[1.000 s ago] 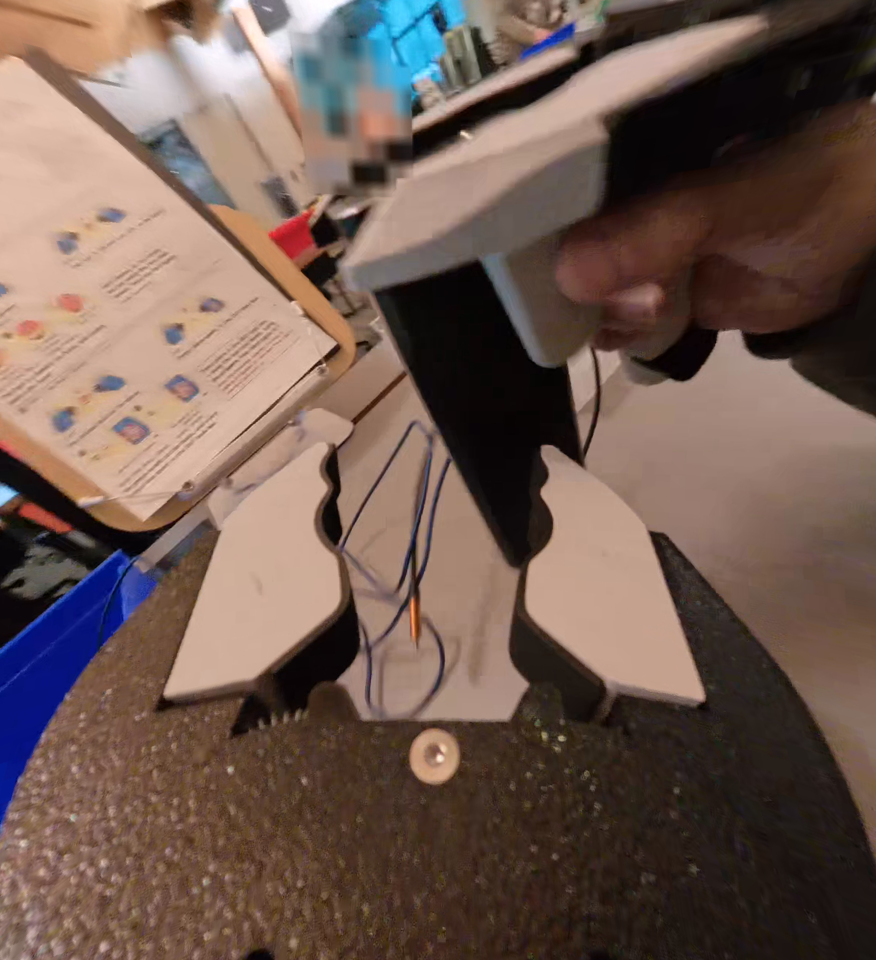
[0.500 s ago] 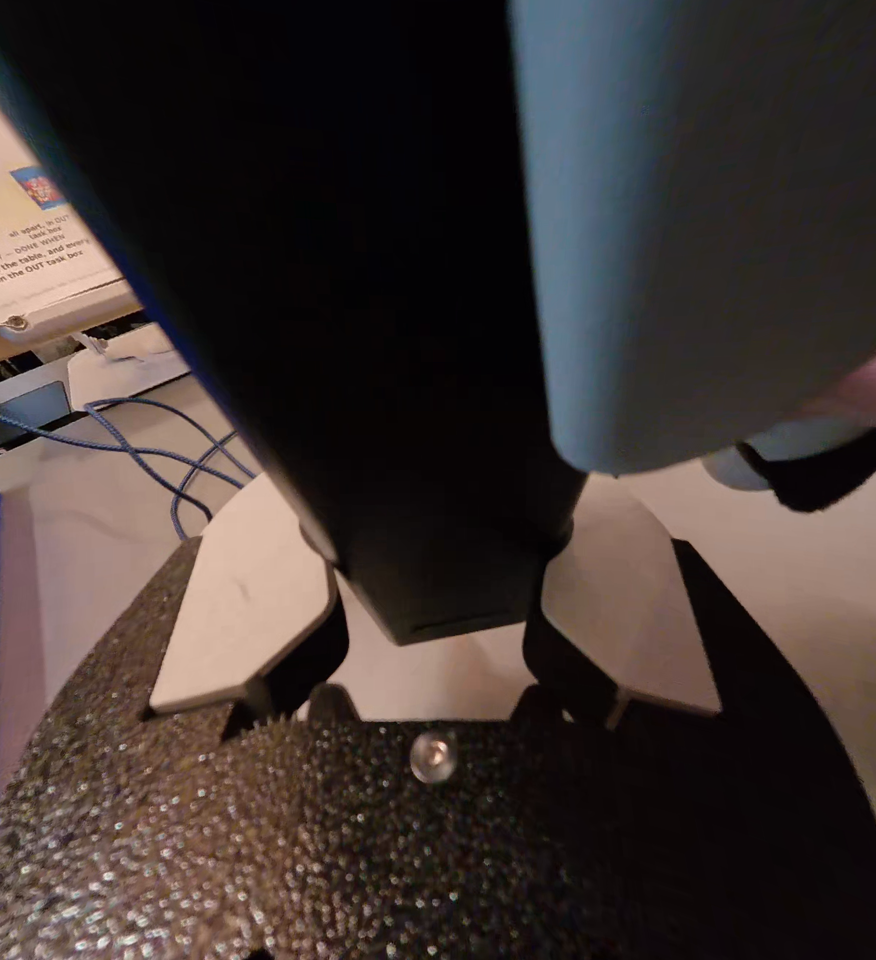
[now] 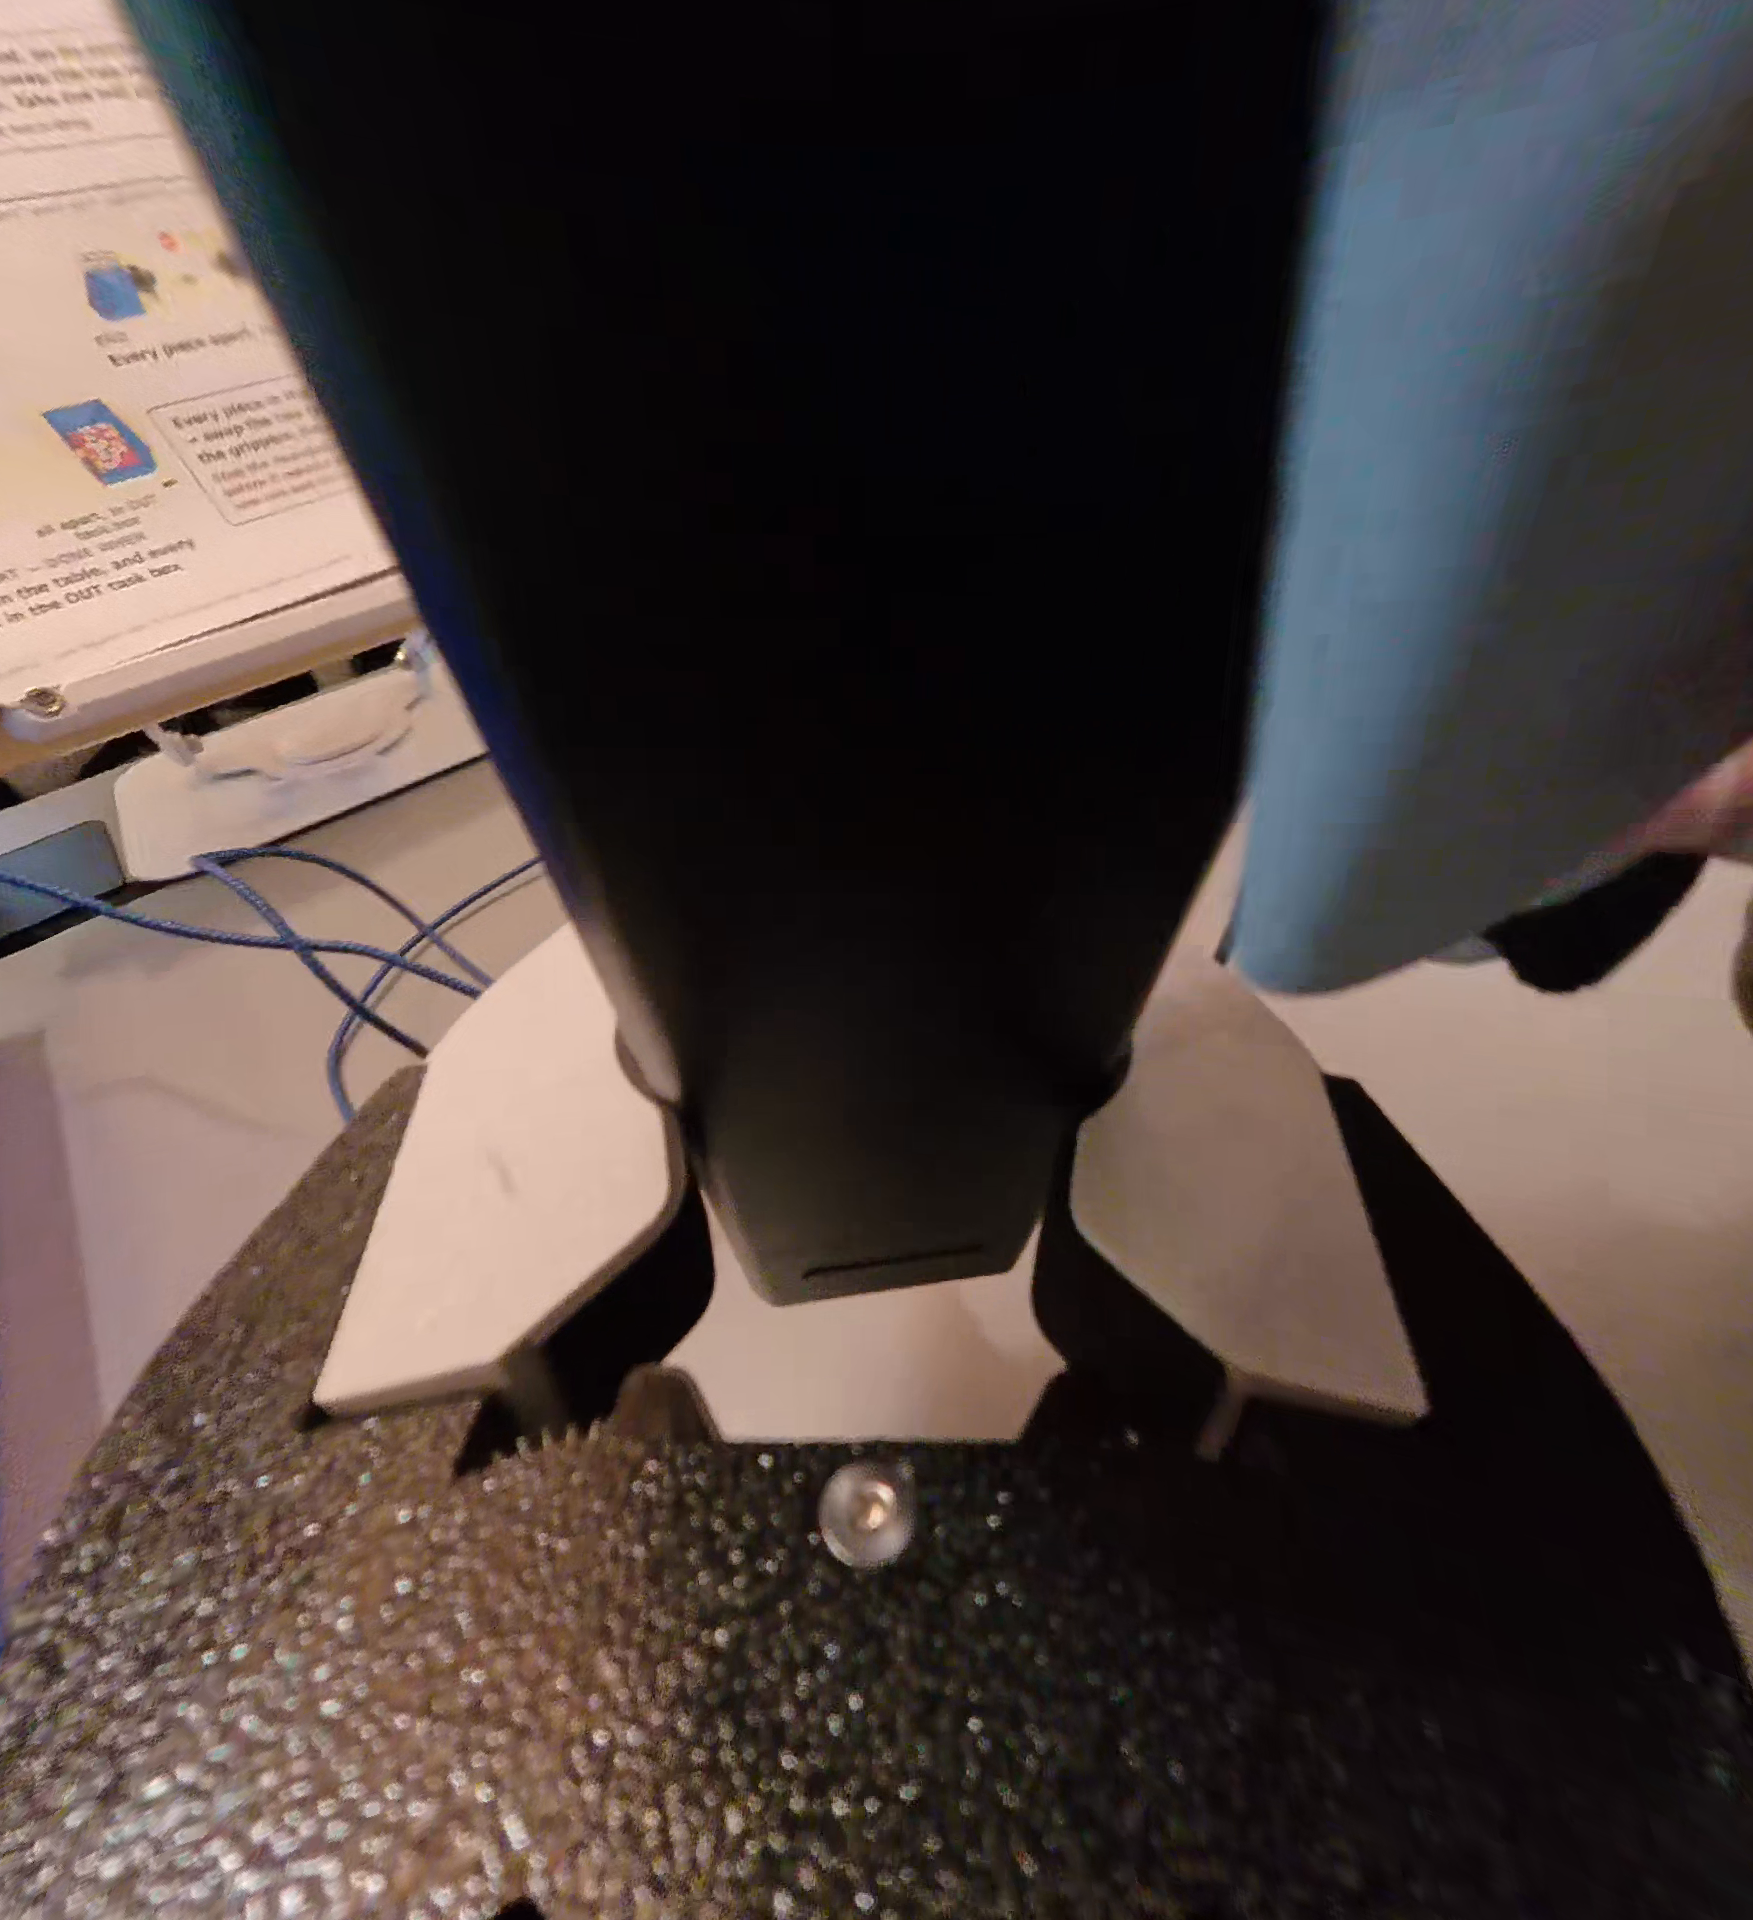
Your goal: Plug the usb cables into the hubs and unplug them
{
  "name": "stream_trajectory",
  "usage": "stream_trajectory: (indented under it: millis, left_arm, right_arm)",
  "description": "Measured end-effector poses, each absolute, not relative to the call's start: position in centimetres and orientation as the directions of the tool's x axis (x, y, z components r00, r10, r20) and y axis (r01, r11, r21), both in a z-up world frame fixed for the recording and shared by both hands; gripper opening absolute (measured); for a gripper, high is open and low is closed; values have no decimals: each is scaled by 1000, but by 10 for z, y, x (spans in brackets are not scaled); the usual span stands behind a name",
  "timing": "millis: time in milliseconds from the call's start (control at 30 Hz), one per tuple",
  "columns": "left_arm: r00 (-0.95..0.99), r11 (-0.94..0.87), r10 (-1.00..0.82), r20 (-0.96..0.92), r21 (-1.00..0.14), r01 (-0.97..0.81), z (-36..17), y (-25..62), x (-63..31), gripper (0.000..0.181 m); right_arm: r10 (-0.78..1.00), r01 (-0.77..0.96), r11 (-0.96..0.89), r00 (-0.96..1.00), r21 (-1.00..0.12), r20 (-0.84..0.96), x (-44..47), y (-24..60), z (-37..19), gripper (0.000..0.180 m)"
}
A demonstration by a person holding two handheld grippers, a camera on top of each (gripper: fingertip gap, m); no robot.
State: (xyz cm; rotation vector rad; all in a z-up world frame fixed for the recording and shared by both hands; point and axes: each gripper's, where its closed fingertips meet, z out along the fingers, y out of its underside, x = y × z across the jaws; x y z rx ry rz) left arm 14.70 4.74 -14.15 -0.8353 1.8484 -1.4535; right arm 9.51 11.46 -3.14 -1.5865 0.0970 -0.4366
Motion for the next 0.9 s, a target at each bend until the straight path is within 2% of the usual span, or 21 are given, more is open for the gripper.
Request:
stream_trajectory:
  millis: [67, 100, 233, 333, 467, 533, 567, 667, 700, 733, 767, 800, 900]
  left_arm:
    - [-606, 162, -790, -91, -985, -63, -138, 56, 149, 76]
    - [-604, 148, -793, -83, -987, -58, -136, 64, 150, 76]
    - [-643, 36, -766, -12, -999, -25, -118, 96, 148, 75]
    - [-693, -28, -721, 21, -1000, -1, -107, 121, 145, 75]
    - [-790, -2, -613, -11, -1000, 15, -113, 141, 132, 75]
    - [-814, 2, -580, -24, -1000, 28, -117, 148, 127, 75]
    - [-811, -2, -585, -16, -1000, 21, -119, 151, 129, 75]
    - [-786, -16, -618, 27, -1000, -22, -127, 161, 137, 75]
    - [-785, -15, -619, 28, -1000, -23, -128, 163, 137, 75]
    - [-784, -11, -620, 23, -1000, -21, -129, 165, 137, 75]
    - [-782, -7, -623, 19, -1000, -18, -129, 167, 138, 74]
    - [-780, -9, -625, 20, -1000, -18, -128, 170, 138, 74]
    - [-773, -25, -634, 40, -999, -31, -128, 177, 140, 73]
  right_arm:
    - [-197, 229, -148, 947, -962, 256, 88, 123, -30, 45]
    - [-152, 258, -182, 946, -949, 286, 89, 123, -25, 58]
    - [-142, 219, -251, 955, -943, 260, 133, 112, 7, 76]
    - [-273, 45, -227, 956, -973, 108, 211, 118, 6, 89]
    - [-371, -246, -384, 924, -890, -95, 289, 158, -68, 90]
    - [-388, -319, -501, 914, -805, -120, 308, 180, -110, 82]
    - [-430, -348, -532, 896, -772, -107, 320, 187, -124, 83]
    - [-450, -373, -559, 887, -741, -107, 328, 208, -153, 71]
    - [-446, -380, -554, 887, -740, -122, 325, 214, -159, 63]
    - [-441, -378, -557, 889, -739, -123, 324, 217, -166, 48]
    - [-435, -363, -569, 894, -738, -103, 323, 218, -172, 21]
    - [-435, -332, -573, 898, -749, -66, 324, 217, -175, 6]
    - [-426, -209, -500, 904, -840, 28, 323, 216, -154, 2]
